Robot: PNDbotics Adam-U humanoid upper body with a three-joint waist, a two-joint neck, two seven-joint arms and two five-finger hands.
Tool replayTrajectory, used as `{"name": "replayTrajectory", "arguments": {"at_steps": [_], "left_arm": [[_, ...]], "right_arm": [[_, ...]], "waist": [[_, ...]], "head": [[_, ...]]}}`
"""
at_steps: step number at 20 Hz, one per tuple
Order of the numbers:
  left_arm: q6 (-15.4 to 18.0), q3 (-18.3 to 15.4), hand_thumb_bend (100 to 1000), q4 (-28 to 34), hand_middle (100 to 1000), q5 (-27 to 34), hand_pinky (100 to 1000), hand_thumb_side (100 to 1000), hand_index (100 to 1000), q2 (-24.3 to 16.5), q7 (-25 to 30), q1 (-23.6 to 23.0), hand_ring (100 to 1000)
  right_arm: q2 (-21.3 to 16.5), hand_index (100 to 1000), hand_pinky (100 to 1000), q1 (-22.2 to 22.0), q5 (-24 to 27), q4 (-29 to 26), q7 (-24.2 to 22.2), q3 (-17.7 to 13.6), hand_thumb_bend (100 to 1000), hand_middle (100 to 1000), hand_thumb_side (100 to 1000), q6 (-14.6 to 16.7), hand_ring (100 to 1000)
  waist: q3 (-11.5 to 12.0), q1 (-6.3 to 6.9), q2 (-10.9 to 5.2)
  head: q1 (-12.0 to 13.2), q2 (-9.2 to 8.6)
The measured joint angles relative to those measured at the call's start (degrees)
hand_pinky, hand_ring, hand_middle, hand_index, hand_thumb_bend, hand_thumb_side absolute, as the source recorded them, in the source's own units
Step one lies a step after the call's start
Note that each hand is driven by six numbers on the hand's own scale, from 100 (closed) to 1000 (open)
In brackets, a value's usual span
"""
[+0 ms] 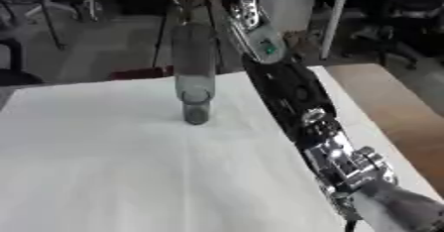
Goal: Arrange flowers into the vase.
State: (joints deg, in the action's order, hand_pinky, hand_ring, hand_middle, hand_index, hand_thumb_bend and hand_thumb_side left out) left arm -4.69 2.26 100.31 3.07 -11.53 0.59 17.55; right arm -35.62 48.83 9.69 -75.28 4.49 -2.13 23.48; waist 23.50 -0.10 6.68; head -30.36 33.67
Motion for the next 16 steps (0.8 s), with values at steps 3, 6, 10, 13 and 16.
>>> {"name": "replayTrajectory", "arguments": {"at_steps": [3, 6, 10, 13, 16], "left_arm": [[0.0, 0.0, 942, 0.0, 617, 0.0, 573, 615, 660, 0.0, 0.0, 0.0, 707], [0.0, 0.0, 942, -0.2, 617, 0.0, 573, 615, 660, 0.0, 0.0, 0.0, 707], [0.0, 0.0, 942, -0.3, 617, 0.0, 573, 615, 660, 0.0, 0.0, 0.0, 707], [0.0, 0.0, 942, -0.3, 617, 0.0, 573, 615, 660, 0.0, 0.0, 0.0, 707], [0.0, 0.0, 942, -0.3, 617, 0.0, 573, 615, 660, 0.0, 0.0, 0.0, 707]], "right_arm": [[-0.4, 202, 100, -0.5, -2.1, 0.0, 0.7, 0.0, 100, 100, 899, 0.6, 100], [-0.5, 202, 100, -0.9, -4.2, 0.4, 1.1, -0.1, 100, 100, 899, 1.1, 100], [-0.5, 202, 100, -0.9, -5.1, 0.8, 1.5, -0.1, 100, 100, 899, 1.5, 100], [-0.5, 202, 100, -0.9, -5.3, 1.1, 1.6, -0.1, 100, 100, 899, 1.6, 100], [-0.5, 202, 100, -0.9, -5.5, 1.1, 1.7, -0.1, 100, 100, 899, 1.6, 100]], "waist": [[-0.2, 0.00, 0.00], [-0.3, 0.00, 0.00], [-0.3, 0.00, 0.05], [-0.3, 0.00, 0.05], [-0.3, 0.00, 0.05]], "head": [[0.0, 0.00], [0.0, 0.00], [0.0, -0.01], [0.0, -0.01], [0.0, -0.01]]}}
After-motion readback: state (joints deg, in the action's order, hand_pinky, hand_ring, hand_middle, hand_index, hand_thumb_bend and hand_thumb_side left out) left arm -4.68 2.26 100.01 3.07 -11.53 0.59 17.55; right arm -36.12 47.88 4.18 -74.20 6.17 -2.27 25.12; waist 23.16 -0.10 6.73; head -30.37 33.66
